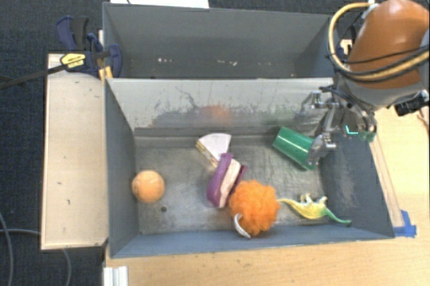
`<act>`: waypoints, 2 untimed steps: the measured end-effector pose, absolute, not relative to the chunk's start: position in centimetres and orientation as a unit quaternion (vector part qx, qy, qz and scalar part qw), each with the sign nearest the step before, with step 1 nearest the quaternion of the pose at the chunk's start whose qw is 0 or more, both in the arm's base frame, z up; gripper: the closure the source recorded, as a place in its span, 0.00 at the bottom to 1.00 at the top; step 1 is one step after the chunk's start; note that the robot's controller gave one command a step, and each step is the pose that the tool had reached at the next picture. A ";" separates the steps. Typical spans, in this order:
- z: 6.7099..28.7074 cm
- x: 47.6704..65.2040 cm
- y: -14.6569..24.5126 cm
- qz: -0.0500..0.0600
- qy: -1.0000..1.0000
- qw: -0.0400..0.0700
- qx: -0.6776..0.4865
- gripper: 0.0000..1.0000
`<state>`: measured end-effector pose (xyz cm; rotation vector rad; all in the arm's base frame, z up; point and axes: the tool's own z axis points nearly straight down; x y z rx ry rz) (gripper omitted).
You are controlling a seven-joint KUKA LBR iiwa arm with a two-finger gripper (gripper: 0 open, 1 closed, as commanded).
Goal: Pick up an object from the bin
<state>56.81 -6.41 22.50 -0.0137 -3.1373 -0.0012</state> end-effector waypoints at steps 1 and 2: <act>23.0 57.0 -6.4 0.000 -1.000 -0.002 -0.003 0.00; 14.8 52.4 -5.9 0.000 -0.993 -0.001 0.115 1.00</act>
Offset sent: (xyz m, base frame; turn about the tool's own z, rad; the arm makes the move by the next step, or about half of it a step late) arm -0.0443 0.0043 -0.0770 -0.2405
